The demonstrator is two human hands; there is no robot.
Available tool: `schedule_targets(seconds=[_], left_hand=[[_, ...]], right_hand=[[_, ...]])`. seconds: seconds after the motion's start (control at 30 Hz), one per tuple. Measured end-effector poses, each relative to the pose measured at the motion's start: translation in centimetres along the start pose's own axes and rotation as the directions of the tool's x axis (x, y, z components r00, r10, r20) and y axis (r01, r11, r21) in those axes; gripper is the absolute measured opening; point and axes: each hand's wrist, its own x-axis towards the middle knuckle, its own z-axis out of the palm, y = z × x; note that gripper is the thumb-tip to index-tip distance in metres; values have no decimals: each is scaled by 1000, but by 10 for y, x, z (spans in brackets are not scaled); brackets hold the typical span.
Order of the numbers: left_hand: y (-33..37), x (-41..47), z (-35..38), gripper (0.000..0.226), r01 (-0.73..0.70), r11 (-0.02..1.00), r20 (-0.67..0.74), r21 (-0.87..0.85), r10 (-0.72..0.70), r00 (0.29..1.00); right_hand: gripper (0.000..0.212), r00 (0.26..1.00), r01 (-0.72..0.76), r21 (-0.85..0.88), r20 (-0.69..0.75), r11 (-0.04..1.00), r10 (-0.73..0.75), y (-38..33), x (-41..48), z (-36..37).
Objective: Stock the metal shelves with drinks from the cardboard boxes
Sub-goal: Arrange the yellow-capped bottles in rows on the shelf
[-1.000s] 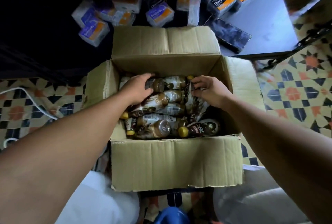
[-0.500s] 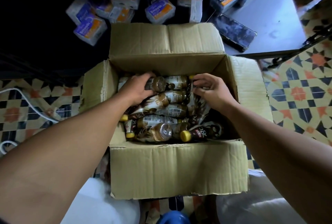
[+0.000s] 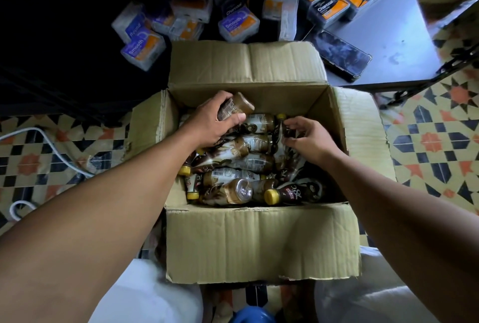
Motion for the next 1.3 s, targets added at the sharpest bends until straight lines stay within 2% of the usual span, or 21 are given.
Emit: schedule_targets(seconds=[0.13,0.23,0.37,0.47,0.57,0.7,0.87,0.93,1.03,1.1,1.2,1.3], left_hand=[[-8,-2,4,55,88,995,70,45,-91,993],[-15,-5,6,64,141,988,119,59,-148,982],[-12,-9,5,53,192,977,204,92,-208,957],[-8,-10,3,59,167,981,241,102,-187,952],[-8,-12,1,69,141,987,235,78,-155,960],[-14,-14,0,67,96,990,199,106,-116,973],[-11,-15,-3,58,88,988,162,124,-108,981],[-11,-16,-3,58,95,990,158,109,-112,981],[-13,-21,-2,61,114,986,176,119,-134,975],[-14,-25,-1,64,126,983,178,136,-149,973],[-14,-30,-1,66,138,982,162,127,-158,974],[-13,-33,-3,65,120,985,130,123,-135,982]], right_hand=[[48,998,-6,49,-66,999,9,-4,0,-4],[59,990,-83,165,-98,983,100,-1,-5,-2],[69,973,-210,215,-51,954,226,4,-7,12],[75,971,-167,295,-119,941,209,2,-11,14],[78,981,-80,280,-147,957,125,-4,-17,18],[67,994,-30,319,-94,947,63,-1,-23,26],[53,997,-70,310,1,948,73,5,-27,27],[61,992,-123,293,62,948,110,7,-28,30],[105,975,-187,214,160,959,155,8,-28,30],[118,960,-235,94,179,968,216,8,-29,27],[96,945,-284,20,173,959,277,10,-31,28],[61,980,-180,113,107,977,168,6,-32,27]])
